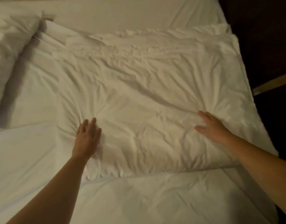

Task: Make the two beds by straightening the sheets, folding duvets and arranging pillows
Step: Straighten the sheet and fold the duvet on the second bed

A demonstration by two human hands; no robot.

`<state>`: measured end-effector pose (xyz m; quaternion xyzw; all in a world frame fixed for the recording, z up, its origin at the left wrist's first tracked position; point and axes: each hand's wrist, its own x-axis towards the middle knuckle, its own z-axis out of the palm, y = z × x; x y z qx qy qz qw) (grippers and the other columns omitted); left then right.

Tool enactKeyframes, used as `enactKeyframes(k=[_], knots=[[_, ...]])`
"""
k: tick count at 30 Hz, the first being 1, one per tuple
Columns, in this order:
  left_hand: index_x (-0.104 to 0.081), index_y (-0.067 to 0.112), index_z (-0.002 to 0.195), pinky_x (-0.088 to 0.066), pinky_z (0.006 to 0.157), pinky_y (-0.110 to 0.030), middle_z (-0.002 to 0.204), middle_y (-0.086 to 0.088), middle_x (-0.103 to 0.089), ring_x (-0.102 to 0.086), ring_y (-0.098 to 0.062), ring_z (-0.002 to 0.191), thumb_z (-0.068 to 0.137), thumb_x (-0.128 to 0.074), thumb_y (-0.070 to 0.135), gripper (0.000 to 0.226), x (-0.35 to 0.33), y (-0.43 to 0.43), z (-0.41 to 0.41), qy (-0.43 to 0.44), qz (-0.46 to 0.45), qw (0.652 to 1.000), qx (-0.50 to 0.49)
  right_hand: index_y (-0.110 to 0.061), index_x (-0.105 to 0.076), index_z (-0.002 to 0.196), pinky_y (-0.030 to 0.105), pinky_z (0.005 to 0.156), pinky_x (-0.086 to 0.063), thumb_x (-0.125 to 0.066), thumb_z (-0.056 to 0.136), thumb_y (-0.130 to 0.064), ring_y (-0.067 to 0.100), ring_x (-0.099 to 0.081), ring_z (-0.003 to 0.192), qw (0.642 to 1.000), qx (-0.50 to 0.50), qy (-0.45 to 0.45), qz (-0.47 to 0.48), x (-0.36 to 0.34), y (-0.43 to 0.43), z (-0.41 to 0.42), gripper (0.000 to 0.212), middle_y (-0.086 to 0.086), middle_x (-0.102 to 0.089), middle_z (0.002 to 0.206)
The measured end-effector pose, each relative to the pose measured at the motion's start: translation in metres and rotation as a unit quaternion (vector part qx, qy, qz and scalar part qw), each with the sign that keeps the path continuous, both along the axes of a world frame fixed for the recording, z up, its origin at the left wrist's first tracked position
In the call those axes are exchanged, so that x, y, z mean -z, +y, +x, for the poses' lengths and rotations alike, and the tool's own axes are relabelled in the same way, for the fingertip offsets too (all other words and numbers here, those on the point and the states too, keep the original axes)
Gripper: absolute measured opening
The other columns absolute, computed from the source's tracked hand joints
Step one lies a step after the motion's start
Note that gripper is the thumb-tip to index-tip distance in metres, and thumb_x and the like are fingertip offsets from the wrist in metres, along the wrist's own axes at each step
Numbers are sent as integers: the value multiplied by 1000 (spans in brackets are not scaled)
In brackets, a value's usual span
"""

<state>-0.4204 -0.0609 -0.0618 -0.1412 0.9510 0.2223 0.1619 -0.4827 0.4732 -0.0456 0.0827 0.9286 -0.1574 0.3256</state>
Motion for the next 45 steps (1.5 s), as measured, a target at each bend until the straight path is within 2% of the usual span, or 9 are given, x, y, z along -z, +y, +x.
enactKeyframes(k=[10, 16, 21, 29, 32, 35, 39, 42, 45], knots=[[-48, 18, 151, -29, 117, -55, 152, -21, -46, -39, -39, 142, 101, -32, 44, 59, -9, 3, 89, 13, -85, 988, -131, -16, -38, 152, 43, 117, -32, -62, 94, -37, 33, -36, 141, 990, 100, 94, 36, -15, 32, 59, 67, 15, -39, 155], [-36, 38, 153, -16, 118, -69, 164, -5, -27, -23, -34, 151, 102, -42, 47, 52, -21, 25, 115, -47, -64, 952, -297, -23, -31, 155, 48, 111, -36, -57, 92, -50, 33, -32, 142, 984, 120, 64, 118, -28, 45, 79, 73, 8, -31, 159], [-27, 18, 155, -27, 117, -61, 157, -16, -33, -32, -40, 143, 78, -56, 53, 89, -18, 25, 135, -17, -111, 990, -84, -29, -28, 156, 47, 114, -32, -56, 80, -55, 28, -33, 142, 986, -68, 90, 125, -29, 49, 101, 84, 6, -32, 160], [-6, 17, 165, -28, 117, -64, 164, -24, -21, -22, -48, 150, 59, -78, 54, 133, 11, 8, 146, -39, -156, 980, 121, -37, 18, 155, 47, 122, -16, -62, 65, -70, 26, -5, 154, 968, -206, -19, 139, -11, 51, 124, 125, -1, 5, 168], [-10, 14, 165, -25, 116, -64, 163, -27, -23, -24, -49, 149, 65, -74, 63, 129, 25, 5, 147, -34, -204, 966, 152, -32, 23, 154, 49, 121, -13, -66, 72, -65, 27, 0, 154, 959, -220, -13, 180, 3, 46, 125, 126, 1, 11, 167], [-14, 9, 164, -24, 118, -63, 160, -32, -27, -26, -50, 149, 81, -65, 35, 101, 36, -2, 146, 11, -214, 961, 176, -29, 24, 153, 50, 122, -16, -64, 87, -49, 32, -3, 153, 953, -214, 14, 213, 16, 37, 130, 113, 6, 7, 167], [-16, 0, 162, -47, 107, -62, 156, -39, -28, -30, -54, 147, 86, -61, -9, 89, 35, -9, 147, 11, -188, 960, 206, -8, -4, 158, 54, 114, -35, -34, 96, -3, 46, -32, 143, 949, -220, 91, 206, 24, 28, 140, 69, 26, -22, 160], [-15, -1, 162, -57, 92, -61, 154, -42, -30, -33, -56, 145, 86, -46, -19, 83, 27, -6, 153, -28, -177, 963, 202, 6, -39, 147, 59, 89, -54, -27, 84, 0, 54, -59, 113, 941, -240, 126, 202, 21, 29, 148, 64, 38, -50, 136], [-20, -6, 159, -59, 89, -60, 149, -45, -36, -40, -57, 140, 81, -53, -23, 86, 12, -3, 164, -26, -197, 958, 206, 7, -44, 144, 55, 92, -54, -34, 84, 1, 51, -61, 112, 932, -254, 134, 222, -2, 32, 157, 62, 36, -52, 135]])
